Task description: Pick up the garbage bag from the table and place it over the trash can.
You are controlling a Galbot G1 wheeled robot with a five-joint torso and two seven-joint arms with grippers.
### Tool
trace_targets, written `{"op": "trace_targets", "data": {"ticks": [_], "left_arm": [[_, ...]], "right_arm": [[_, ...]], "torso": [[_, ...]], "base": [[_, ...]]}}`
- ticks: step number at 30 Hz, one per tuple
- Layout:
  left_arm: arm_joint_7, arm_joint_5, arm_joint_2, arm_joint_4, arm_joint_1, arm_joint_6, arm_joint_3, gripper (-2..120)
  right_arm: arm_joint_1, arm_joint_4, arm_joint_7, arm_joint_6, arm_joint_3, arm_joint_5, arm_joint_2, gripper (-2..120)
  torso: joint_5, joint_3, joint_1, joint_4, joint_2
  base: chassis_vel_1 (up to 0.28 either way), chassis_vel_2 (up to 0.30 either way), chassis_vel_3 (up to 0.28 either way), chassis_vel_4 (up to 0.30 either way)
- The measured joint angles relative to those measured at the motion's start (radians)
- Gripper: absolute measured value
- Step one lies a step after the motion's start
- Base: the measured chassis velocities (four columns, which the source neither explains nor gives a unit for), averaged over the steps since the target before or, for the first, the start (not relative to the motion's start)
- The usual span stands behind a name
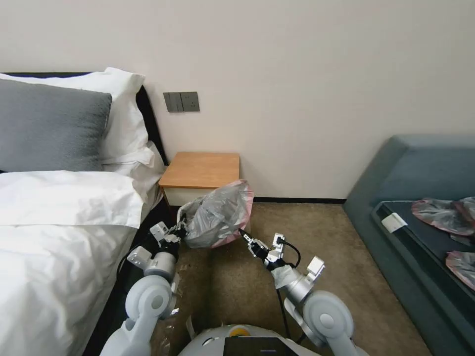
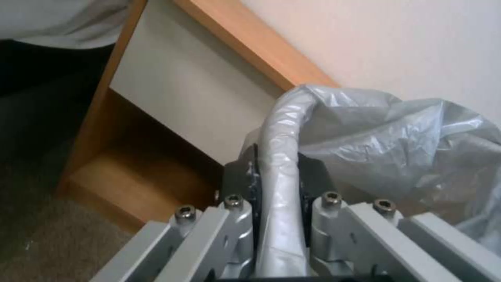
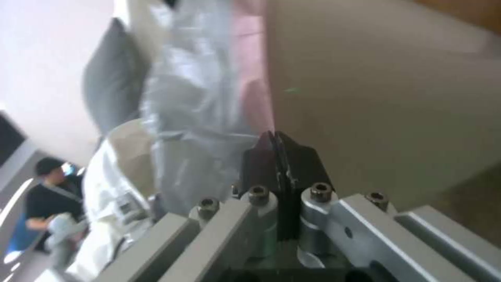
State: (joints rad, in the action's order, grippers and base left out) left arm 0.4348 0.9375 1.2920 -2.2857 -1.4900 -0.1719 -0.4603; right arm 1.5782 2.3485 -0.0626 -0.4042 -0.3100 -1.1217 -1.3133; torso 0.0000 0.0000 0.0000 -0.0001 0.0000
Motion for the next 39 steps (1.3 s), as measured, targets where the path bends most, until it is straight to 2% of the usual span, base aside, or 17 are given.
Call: {"op": "trace_targets", "data": {"ticks": [7,12,14,15,17,21,22,24,26,29,31,32,36,38,39], "left_arm": [[-0.002,0.002,0.001,-0.018,-0.005,0.002,-0.001,8],[-0.003,0.002,0.001,-0.02,-0.007,0.002,-0.003,8],[-0.003,0.003,0.001,-0.02,-0.008,0.002,-0.007,8],[-0.003,0.008,0.001,-0.02,-0.008,0.002,-0.011,8],[-0.003,0.013,0.001,-0.021,-0.008,0.002,-0.012,8],[0.007,0.056,0.002,-0.026,-0.008,-0.009,-0.02,8],[0.007,0.056,0.002,-0.026,-0.008,-0.009,-0.02,8],[0.026,0.107,0.002,-0.037,-0.007,-0.026,-0.025,8],[0.037,0.131,0.002,-0.042,-0.007,-0.035,-0.028,8],[0.055,0.188,0.001,-0.055,-0.005,-0.053,-0.038,8],[0.057,0.195,0.0,-0.057,-0.005,-0.057,-0.04,8],[0.06,0.208,-0.002,-0.061,-0.006,-0.063,-0.043,8],[0.063,0.216,-0.004,-0.062,-0.007,-0.07,-0.045,8],[0.065,0.219,-0.003,-0.062,-0.007,-0.073,-0.042,8],[0.065,0.219,-0.003,-0.062,-0.006,-0.074,-0.041,8]], "right_arm": [[-0.015,-0.026,-0.099,0.017,0.001,0.005,-0.011,0],[-0.009,-0.016,-0.084,0.021,-0.001,0.006,-0.012,0],[0.021,0.013,-0.042,0.016,-0.006,0.017,-0.012,0],[0.052,0.033,-0.005,0.013,-0.011,0.038,-0.01,7],[0.073,0.044,0.018,0.013,-0.015,0.047,-0.008,10],[0.128,0.068,0.089,0.013,-0.035,0.057,-0.003,27],[0.128,0.068,0.089,0.013,-0.035,0.057,-0.003,27],[0.131,0.063,0.145,0.03,-0.046,0.059,0.008,39],[0.127,0.056,0.166,0.045,-0.048,0.059,0.014,41],[0.105,0.036,0.237,0.069,-0.058,0.055,0.031,55],[0.101,0.034,0.244,0.071,-0.058,0.05,0.034,59],[0.088,0.03,0.253,0.073,-0.057,0.033,0.038,68],[0.069,0.028,0.255,0.074,-0.055,0.008,0.038,78],[0.044,0.026,0.253,0.072,-0.049,-0.004,0.037,91],[0.04,0.025,0.251,0.071,-0.047,-0.005,0.037,92]], "torso": [[0.0001,0.0,0.0,0.0002,0.0],[0.0001,0.0,0.0,0.0002,0.0],[-0.0001,0.0,0.0,0.0002,0.0],[0.0,0.0,0.0,0.0001,0.0],[0.0,0.0,0.0,0.0001,0.0],[-0.0001,0.0,0.0,0.0,0.0],[-0.0001,0.0,0.0,0.0,0.0],[0.0,0.0,0.0,0.0,0.0],[0.0,0.0,0.0,0.0001,0.0],[0.0001,0.0,0.0,0.0002,0.0],[0.0,0.0,0.0,0.0001,0.0],[0.0,0.0,0.0,0.0001,0.0],[0.0,0.0,0.0,0.0001,0.0],[0.0,0.0,0.0,0.0001,0.0],[0.0,0.0,0.0,0.0001,0.0]], "base": [[0.0,0.0,0.0,0.0],[0.0,0.0,0.0,0.0],[0.0,0.0,0.0,0.0],[0.0,0.0,0.0,0.0],[0.0,0.0,0.0,0.0],[0.0,0.0,0.0,0.0],[0.0,0.0,0.0,0.0],[0.0,0.0,0.0,0.0],[0.0,0.0,0.0,0.0],[0.0,0.0,0.0,0.0],[0.0,0.0,0.0,0.0],[0.0,0.0,0.0,0.0],[0.0,0.0,0.0,0.0],[0.0,0.0,0.0,0.0],[0.0,0.0,0.0,0.0]]}}
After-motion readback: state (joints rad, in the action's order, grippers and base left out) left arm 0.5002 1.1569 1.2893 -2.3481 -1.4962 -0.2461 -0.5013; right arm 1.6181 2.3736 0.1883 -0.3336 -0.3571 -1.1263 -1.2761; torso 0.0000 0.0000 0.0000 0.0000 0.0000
